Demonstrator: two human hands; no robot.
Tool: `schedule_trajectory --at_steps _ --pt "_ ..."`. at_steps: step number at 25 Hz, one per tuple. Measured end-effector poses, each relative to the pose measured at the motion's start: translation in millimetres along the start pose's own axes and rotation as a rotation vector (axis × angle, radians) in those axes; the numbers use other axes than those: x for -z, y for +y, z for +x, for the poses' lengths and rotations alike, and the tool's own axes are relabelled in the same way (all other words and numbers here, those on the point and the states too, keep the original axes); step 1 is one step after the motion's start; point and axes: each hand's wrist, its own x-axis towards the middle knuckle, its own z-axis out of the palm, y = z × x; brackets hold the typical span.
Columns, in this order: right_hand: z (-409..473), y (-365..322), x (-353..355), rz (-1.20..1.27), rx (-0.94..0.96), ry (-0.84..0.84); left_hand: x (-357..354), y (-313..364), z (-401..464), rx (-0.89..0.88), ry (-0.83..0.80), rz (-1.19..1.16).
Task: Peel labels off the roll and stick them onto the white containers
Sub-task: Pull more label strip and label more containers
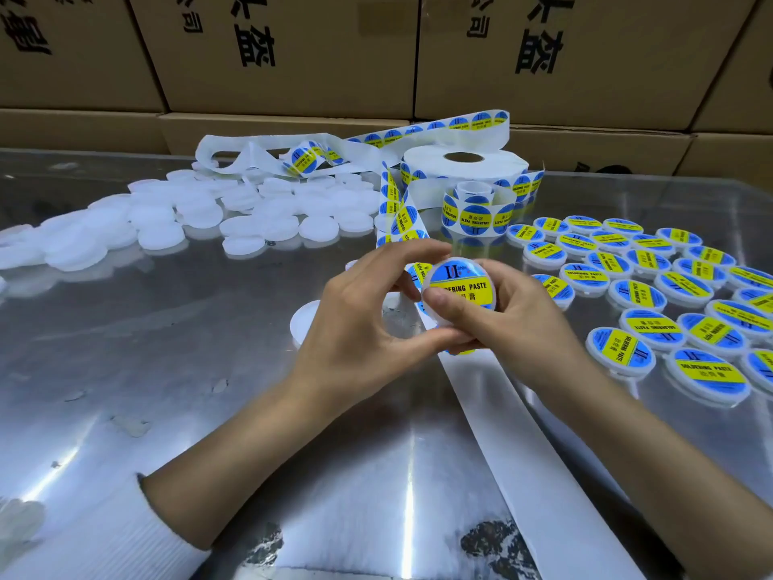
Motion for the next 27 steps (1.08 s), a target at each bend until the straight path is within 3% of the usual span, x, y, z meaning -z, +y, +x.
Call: schedule_trajectory --at_steps 6,11,14,21,27 --pt "-1 0 -2 0.046 -0.093 0.088 -3 1 0 -0.042 -0.054 0.024" --pt "0 -1 -4 -0.006 -0.203 0.216 -8 4 0 -0.239 -0.296 0.376" --pt "2 -1 -2 0.007 -0.244 0.218 -11 5 1 -0.297 -0.344 0.407" --pt "4 5 -3 0.081 -0.297 0.16 -8 0 -1 -0.242 -0.291 0.302" --pt "6 3 1 -0.053 -0.275 0.182 -5 -1 -6 -0.45 -0.11 0.429"
